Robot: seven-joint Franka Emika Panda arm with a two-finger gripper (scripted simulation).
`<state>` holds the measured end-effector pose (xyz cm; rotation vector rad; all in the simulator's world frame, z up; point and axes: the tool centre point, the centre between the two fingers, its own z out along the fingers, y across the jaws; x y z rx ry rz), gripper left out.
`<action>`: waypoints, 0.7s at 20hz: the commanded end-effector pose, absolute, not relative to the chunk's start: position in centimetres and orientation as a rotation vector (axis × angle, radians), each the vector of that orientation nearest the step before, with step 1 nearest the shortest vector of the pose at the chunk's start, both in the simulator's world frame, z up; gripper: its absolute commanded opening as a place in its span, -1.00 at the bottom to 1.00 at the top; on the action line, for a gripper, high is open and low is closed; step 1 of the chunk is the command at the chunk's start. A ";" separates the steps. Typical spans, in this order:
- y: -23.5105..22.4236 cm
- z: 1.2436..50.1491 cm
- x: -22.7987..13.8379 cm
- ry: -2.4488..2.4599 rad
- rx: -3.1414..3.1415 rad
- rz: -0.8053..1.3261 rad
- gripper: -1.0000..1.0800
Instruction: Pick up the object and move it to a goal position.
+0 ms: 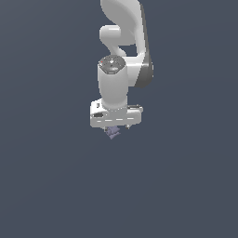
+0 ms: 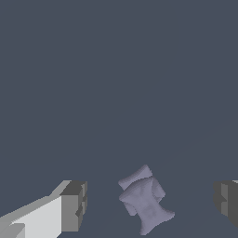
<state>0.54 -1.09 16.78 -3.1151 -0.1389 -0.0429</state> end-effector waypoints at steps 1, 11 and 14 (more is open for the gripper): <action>-1.3 16.3 0.2 -0.183 -3.115 -0.041 0.92; -2.4 13.3 -2.3 -0.499 -3.094 -0.025 0.92; -2.7 12.2 -3.4 -0.623 -3.075 -0.019 0.92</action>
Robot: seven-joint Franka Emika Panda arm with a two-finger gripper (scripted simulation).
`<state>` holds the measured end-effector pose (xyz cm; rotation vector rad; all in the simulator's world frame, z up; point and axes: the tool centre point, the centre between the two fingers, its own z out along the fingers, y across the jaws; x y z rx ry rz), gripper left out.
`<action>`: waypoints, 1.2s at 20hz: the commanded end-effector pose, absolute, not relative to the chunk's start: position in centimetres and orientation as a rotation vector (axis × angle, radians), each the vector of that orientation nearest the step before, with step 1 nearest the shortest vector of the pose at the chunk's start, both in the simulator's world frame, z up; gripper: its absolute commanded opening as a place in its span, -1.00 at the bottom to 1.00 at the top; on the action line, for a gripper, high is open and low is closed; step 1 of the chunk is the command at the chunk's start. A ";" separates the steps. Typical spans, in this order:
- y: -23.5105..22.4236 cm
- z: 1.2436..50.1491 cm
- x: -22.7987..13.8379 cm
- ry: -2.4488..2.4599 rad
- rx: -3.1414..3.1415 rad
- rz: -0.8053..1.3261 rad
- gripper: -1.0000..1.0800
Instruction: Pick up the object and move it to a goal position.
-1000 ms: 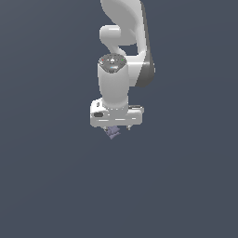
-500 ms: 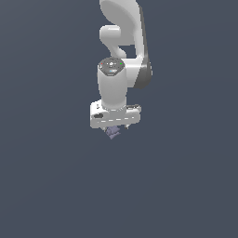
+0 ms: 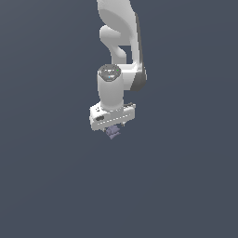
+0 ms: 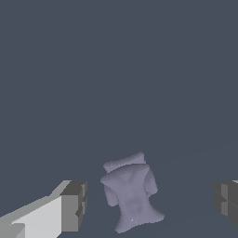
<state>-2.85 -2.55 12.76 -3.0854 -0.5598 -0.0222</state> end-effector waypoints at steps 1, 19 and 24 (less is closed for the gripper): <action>-2.8 11.9 -3.7 -0.663 -3.068 -0.017 0.92; -3.6 9.0 -6.9 -1.006 -2.976 0.000 0.92; -3.5 8.5 -6.9 -1.000 -2.978 0.000 0.92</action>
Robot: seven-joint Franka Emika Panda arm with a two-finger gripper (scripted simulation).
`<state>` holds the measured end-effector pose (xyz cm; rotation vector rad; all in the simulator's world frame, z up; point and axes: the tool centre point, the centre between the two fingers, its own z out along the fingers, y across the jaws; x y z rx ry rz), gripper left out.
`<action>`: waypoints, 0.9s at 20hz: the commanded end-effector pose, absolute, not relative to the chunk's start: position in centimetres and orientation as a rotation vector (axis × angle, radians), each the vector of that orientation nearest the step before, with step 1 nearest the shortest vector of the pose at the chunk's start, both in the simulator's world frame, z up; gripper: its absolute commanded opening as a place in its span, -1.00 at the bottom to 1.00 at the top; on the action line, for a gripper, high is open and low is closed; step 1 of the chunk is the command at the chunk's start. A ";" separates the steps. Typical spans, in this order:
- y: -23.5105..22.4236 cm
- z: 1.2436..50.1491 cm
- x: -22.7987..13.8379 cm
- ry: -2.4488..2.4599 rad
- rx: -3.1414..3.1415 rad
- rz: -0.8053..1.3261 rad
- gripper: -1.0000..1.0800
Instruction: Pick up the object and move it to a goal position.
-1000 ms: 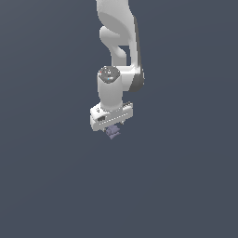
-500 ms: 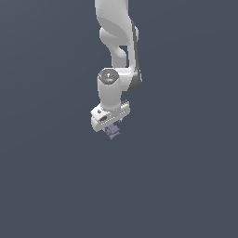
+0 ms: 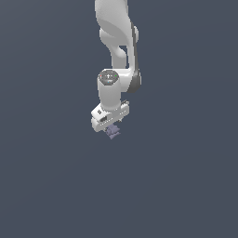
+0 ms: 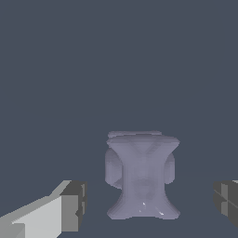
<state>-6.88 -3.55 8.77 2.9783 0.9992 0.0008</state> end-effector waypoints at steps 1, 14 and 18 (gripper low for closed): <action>-3.6 8.2 -6.9 1.000 2.978 0.000 0.92; -3.5 4.0 -7.0 1.006 2.976 0.000 0.92; -3.5 4.0 -7.0 1.006 2.976 0.000 -1.00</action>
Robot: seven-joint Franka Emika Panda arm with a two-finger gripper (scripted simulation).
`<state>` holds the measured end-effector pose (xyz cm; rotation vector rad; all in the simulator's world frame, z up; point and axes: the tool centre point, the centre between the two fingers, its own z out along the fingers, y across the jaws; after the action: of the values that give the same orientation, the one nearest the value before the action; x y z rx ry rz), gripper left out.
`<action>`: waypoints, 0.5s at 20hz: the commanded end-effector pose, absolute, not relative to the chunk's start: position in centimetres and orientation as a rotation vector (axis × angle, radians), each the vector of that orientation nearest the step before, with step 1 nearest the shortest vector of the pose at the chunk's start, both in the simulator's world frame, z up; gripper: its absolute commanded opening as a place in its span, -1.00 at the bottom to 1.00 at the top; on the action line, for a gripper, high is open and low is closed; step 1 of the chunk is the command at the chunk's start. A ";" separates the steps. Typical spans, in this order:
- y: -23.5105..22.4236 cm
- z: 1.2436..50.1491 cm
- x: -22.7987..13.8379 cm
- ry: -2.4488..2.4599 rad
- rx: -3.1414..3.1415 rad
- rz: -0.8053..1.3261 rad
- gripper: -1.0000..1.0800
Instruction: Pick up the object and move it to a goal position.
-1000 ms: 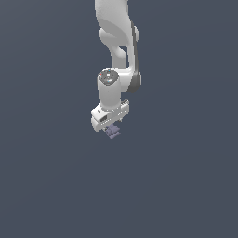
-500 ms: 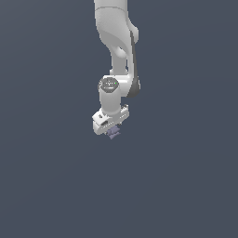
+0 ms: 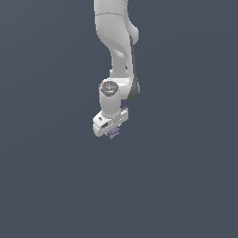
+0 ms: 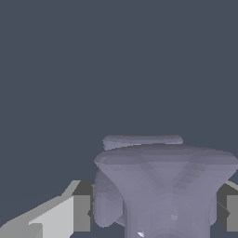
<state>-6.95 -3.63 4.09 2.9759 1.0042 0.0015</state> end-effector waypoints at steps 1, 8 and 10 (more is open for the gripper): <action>-3.5 4.0 -7.0 1.006 2.976 0.000 -1.00; -3.6 4.1 -6.9 1.004 2.976 0.002 -1.00; -3.7 4.3 -6.8 1.004 2.976 0.002 -1.00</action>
<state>-6.90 -3.68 4.16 2.9757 1.0045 0.0012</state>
